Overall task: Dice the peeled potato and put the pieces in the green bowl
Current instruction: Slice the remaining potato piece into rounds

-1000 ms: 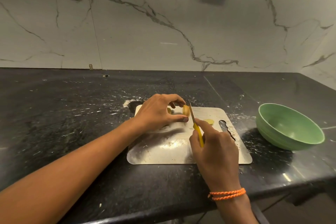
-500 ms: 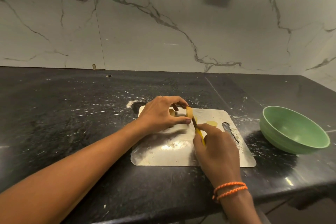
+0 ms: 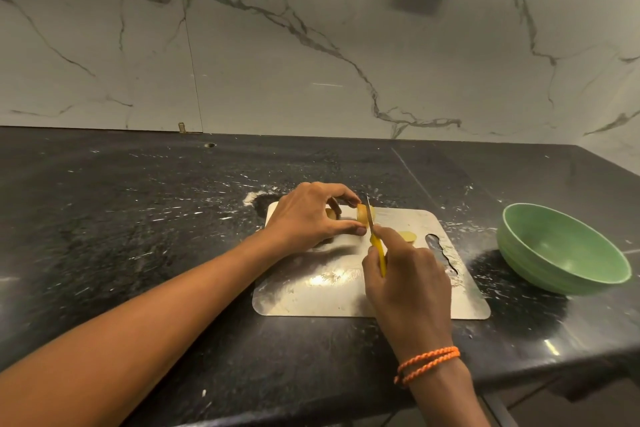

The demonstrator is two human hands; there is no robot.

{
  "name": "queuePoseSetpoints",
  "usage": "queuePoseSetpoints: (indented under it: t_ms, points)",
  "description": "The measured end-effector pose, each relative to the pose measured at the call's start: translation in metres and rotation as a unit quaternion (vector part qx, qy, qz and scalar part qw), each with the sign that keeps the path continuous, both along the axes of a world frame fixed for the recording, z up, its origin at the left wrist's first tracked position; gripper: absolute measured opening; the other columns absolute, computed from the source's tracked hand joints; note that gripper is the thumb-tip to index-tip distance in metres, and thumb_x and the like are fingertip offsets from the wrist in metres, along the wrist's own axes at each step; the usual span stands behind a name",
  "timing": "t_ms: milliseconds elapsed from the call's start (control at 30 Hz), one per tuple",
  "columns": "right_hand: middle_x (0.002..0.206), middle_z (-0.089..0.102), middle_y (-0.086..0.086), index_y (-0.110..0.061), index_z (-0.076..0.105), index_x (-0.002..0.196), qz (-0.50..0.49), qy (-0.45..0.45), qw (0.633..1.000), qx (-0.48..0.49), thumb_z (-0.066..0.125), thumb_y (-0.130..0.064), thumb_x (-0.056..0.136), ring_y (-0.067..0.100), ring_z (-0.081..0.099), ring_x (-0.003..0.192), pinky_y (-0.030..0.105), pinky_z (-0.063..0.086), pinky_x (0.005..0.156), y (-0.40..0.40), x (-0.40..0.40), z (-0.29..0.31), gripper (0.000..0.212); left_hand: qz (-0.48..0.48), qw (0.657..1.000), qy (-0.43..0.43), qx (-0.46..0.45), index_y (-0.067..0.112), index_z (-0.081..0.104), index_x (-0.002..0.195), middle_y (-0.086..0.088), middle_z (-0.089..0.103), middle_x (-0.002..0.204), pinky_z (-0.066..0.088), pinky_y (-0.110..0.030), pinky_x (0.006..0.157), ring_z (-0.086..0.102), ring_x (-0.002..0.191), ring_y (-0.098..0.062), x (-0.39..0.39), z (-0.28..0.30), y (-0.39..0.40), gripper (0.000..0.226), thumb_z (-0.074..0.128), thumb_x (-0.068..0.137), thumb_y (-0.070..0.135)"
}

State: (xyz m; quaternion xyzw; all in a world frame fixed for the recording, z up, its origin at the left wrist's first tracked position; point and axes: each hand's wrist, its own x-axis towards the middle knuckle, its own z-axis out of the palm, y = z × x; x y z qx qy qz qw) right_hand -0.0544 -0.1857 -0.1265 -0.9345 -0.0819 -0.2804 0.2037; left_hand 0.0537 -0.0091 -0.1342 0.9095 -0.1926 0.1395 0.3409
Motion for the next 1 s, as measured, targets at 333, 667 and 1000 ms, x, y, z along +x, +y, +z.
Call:
queuePoseSetpoints:
  t_ms: [333,667,1000]
  points:
    - [0.084,0.068,0.003,-0.029,0.064,0.123,0.007,0.095,0.995,-0.012,0.056,-0.033,0.098,0.026,0.062,0.078,0.037,0.049,0.064,-0.001,0.016,0.002,0.027,-0.008,1.000,-0.012,-0.013,0.039,0.077,0.118,0.018,0.077,0.109,0.061,-0.039,0.087,0.070,0.095,0.003,-0.003,0.004,-0.003,0.057,0.083,0.072,0.072]
    - [0.068,0.068,0.003,-0.025,0.065,0.132,-0.001,-0.019,0.998,0.060,0.066,-0.023,0.093,0.021,0.061,0.057,0.035,0.054,0.054,-0.002,-0.006,0.003,0.039,-0.014,0.999,0.004,-0.029,0.036,0.075,0.119,0.016,0.077,0.109,0.062,-0.040,0.090,0.071,0.097,0.002,-0.001,0.002,-0.001,0.076,0.075,0.062,0.085]
    - [0.077,0.073,0.006,-0.025,0.065,0.130,-0.003,-0.002,1.000,0.016,0.065,-0.027,0.093,0.027,0.067,0.065,0.036,0.056,0.057,0.005,-0.003,0.004,0.037,-0.012,0.999,0.007,-0.032,0.035,0.076,0.120,0.018,0.077,0.112,0.062,-0.040,0.090,0.072,0.095,0.001,-0.001,0.003,-0.001,0.070,0.081,0.064,0.077]
